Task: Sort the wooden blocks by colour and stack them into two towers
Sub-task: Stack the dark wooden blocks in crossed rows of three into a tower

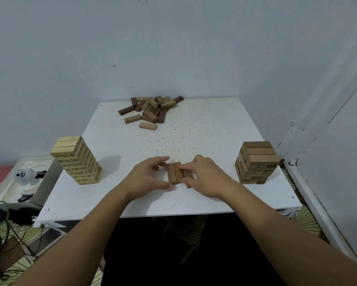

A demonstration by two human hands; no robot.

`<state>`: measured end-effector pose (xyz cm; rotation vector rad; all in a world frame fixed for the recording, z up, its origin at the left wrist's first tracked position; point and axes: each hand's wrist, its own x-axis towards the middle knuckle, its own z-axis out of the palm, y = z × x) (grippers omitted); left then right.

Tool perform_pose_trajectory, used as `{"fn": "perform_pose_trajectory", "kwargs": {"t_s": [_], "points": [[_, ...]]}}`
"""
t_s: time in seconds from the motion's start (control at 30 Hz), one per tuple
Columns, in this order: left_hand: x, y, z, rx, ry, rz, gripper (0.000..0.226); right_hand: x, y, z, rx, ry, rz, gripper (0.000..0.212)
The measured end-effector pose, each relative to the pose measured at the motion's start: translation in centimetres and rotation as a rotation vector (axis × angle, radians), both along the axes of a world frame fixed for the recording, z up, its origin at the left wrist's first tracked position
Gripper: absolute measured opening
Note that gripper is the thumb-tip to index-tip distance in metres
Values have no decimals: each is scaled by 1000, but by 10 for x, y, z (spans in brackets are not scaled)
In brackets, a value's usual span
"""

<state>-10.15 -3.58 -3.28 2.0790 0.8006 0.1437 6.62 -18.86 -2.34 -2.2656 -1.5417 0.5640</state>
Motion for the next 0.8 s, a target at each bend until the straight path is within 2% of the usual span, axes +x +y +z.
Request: {"fn": "perform_pose_trajectory", "kwargs": {"t_s": [0.07,0.13,0.2,0.27,0.5,0.8], "points": [[0,3,0,-50,17,8,96,5,-4,2,20,131,-21,59],[3,4,1,-61,33,5,102,11,-7,6,-33,178,-6,83],[6,5,1,-42,53,-7,100,18,-7,11,-142,154,29,104],[8,5,-1,-21,66,-21,93,24,-5,13,-231,85,67,112],[13,8,-9,5,72,-25,85,37,11,4,-166,85,71,84],[14,8,-11,31,80,-35,75,41,9,-13,-78,203,21,83]]}}
